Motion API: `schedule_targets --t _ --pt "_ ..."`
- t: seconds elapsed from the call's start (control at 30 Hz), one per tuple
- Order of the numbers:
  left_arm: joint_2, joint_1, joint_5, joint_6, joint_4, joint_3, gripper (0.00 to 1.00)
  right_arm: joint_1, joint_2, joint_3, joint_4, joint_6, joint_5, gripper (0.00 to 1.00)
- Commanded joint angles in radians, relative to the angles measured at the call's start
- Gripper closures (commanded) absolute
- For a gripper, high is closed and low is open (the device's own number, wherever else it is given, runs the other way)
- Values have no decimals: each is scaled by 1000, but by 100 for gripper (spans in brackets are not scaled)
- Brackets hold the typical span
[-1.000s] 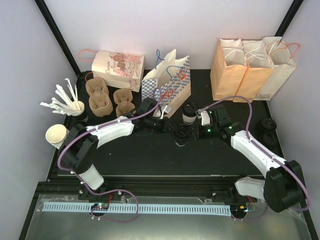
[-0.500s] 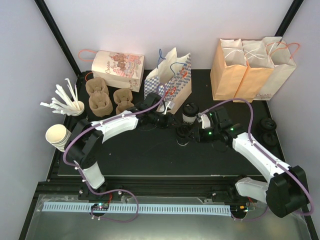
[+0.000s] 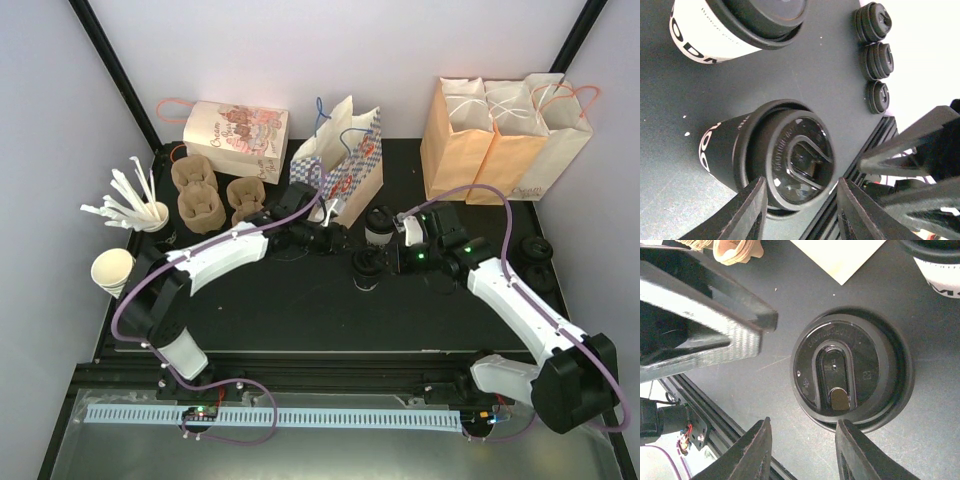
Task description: Pack the takeout coffee
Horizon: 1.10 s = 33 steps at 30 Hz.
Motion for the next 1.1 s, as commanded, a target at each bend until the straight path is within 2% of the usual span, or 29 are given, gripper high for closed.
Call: schedule_targets --t 0.0,0.17,0.5,0.8,1.07 --pt "-73 4 -15 16 -32 7 57 -12 18 45 -15 -26 16 61" --pt "-124 5 -17 1 -27 -40 55 -25 41 56 -12 -41 15 61" --pt "-122 -38 24 -77 77 -123 64 -37 114 79 -2 -73 20 63" --pt "-84 -49 26 -92 116 -112 65 -51 143 84 -6 -97 58 63" --pt "-31 -50 17 -86 118 -94 66 -58 167 79 9 -98 29 64"
